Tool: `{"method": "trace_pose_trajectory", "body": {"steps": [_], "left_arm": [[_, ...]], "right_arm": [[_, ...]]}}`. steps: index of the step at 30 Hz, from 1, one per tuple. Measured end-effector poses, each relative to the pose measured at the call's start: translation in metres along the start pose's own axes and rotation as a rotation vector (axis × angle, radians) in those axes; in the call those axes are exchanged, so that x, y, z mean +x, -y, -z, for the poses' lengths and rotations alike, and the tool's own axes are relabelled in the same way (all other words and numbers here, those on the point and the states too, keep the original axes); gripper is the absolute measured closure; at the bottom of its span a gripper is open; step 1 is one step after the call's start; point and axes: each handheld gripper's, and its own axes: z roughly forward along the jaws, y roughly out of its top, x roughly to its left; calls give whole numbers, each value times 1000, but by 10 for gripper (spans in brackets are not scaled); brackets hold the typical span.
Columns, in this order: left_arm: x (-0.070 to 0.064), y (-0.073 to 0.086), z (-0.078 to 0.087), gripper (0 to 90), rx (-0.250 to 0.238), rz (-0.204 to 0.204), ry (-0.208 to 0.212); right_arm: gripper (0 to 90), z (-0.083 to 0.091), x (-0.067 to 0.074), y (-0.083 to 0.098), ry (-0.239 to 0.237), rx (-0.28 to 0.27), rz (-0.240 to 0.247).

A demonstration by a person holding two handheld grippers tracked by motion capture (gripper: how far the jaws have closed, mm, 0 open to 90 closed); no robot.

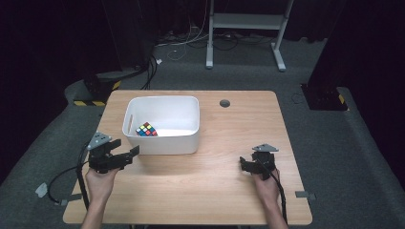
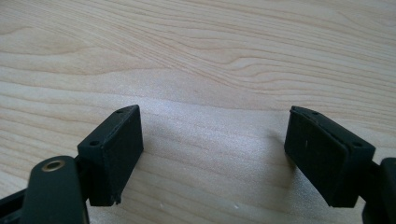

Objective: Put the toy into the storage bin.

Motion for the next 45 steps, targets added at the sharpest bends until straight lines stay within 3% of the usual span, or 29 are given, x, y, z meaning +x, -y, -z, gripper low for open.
{"method": "trace_pose_trajectory", "body": {"steps": [45], "left_arm": [[2, 15, -8, 199, 35, 22, 11]], "right_arm": [[193, 0, 0, 0, 0, 0, -1]]}}
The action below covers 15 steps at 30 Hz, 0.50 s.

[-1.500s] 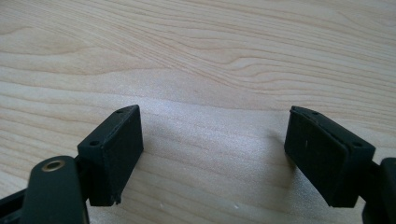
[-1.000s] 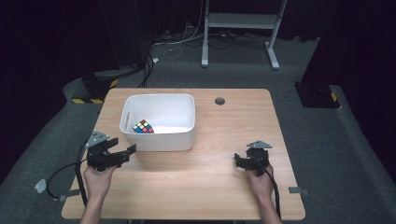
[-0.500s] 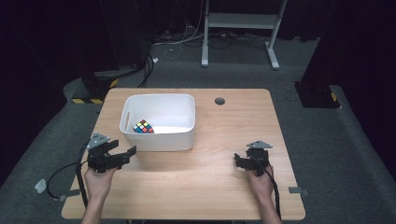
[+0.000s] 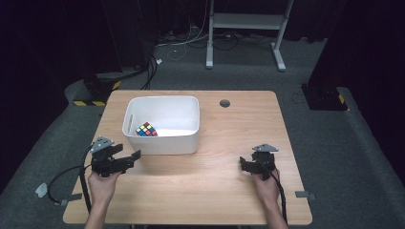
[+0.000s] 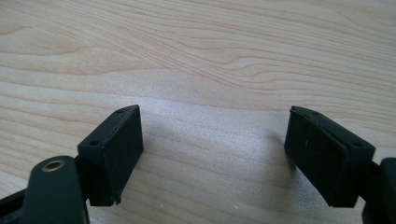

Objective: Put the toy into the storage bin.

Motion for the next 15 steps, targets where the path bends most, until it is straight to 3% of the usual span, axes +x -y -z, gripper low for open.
{"method": "trace_pose_trajectory", "body": {"steps": [15], "left_arm": [[-2, 5, -5, 199, 22, -4, 20]], "right_arm": [[193, 0, 0, 0, 0, 0, 0]]}}
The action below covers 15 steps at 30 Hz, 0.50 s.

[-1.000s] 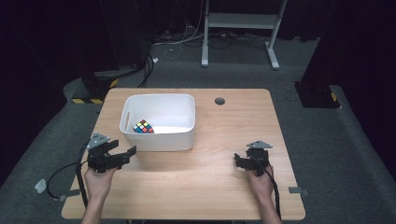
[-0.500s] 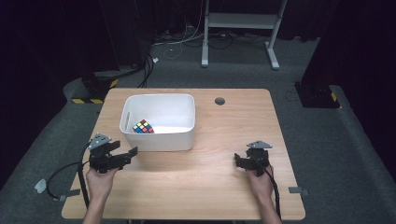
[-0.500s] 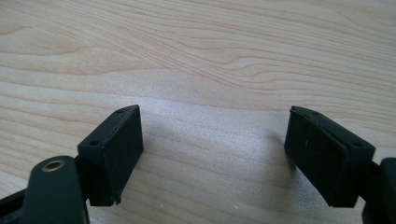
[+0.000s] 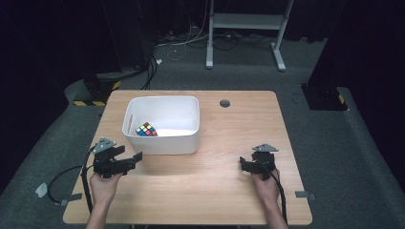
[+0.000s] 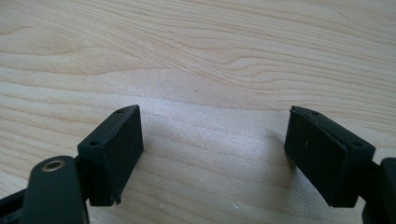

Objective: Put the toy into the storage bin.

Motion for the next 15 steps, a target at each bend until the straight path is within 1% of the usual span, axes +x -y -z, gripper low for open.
{"method": "trace_pose_trajectory", "body": {"steps": [15], "left_arm": [[0, 6, -3, 200, 15, 3, 9]], "right_arm": [[193, 0, 0, 0, 0, 0, 0]]}}
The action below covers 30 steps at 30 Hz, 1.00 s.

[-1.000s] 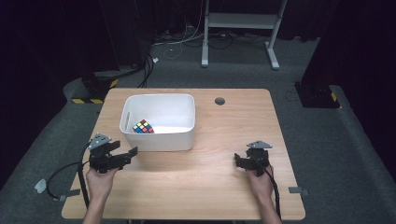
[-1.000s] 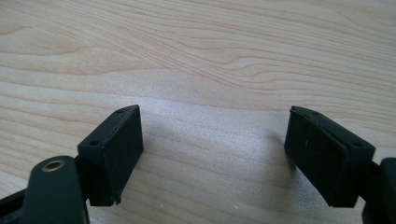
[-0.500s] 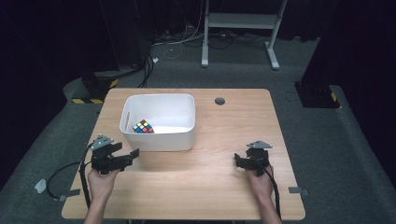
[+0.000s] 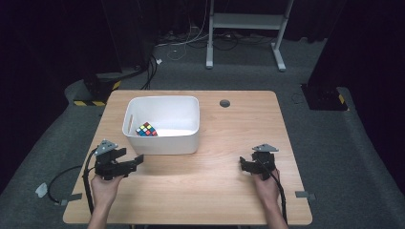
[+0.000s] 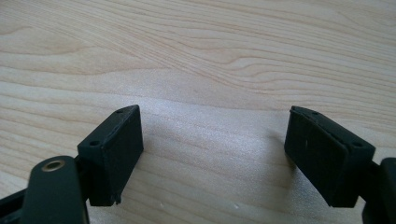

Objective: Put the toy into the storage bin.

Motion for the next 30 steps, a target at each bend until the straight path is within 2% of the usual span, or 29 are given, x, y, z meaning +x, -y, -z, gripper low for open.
{"method": "trace_pose_trajectory", "body": {"steps": [19, 25, 30], "left_arm": [[-2, 4, -8, 201, 26, -13, 2], [-1, 7, -11, 202, 25, -2, 1], [-3, 9, -15, 201, 44, -23, 3]], "right_arm": [[193, 0, 0, 0, 0, 0, 0], [194, 0, 0, 0, 0, 0, 0], [193, 0, 0, 0, 0, 0, 0]]}}
